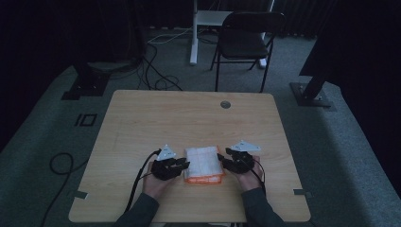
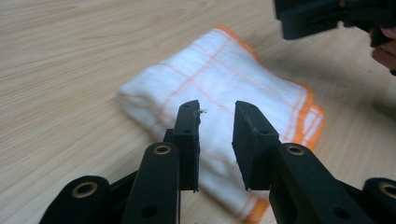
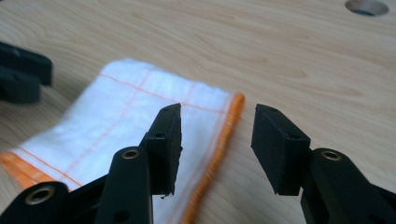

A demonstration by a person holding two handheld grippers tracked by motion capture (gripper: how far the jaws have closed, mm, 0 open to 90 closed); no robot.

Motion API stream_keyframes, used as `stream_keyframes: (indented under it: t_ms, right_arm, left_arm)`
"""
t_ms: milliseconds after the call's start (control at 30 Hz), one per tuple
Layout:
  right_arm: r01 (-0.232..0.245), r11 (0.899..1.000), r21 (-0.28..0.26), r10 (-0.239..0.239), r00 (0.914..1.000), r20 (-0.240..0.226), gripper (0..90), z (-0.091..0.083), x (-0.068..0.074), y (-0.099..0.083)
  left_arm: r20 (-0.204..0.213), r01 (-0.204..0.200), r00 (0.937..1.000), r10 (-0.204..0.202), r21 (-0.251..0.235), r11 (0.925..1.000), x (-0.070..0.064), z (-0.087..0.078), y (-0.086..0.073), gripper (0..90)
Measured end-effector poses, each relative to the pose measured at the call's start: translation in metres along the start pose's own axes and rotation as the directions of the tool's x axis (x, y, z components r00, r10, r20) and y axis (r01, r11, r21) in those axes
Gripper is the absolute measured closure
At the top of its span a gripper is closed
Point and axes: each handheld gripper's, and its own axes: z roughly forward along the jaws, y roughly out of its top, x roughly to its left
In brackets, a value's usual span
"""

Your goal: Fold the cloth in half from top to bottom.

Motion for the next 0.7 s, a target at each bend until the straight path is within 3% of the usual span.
stream_keyframes:
  t_ms: [300, 700]
  right_arm:
    - [-0.013, 1.000, 0.028, 0.012, 0.9995, 0.030, 52.1, -0.004, -0.011, -0.013]
    - [-0.050, 0.998, 0.047, 0.045, 0.9943, 0.096, 52.0, -0.011, -0.031, -0.032]
  left_arm:
    - [-0.079, 0.028, 0.9964, -0.030, -0.020, 0.9994, 0.022, -0.013, -0.007, 70.8]
    - [-0.153, 0.075, 0.9848, -0.081, -0.047, 0.9961, 0.046, -0.023, -0.019, 69.3]
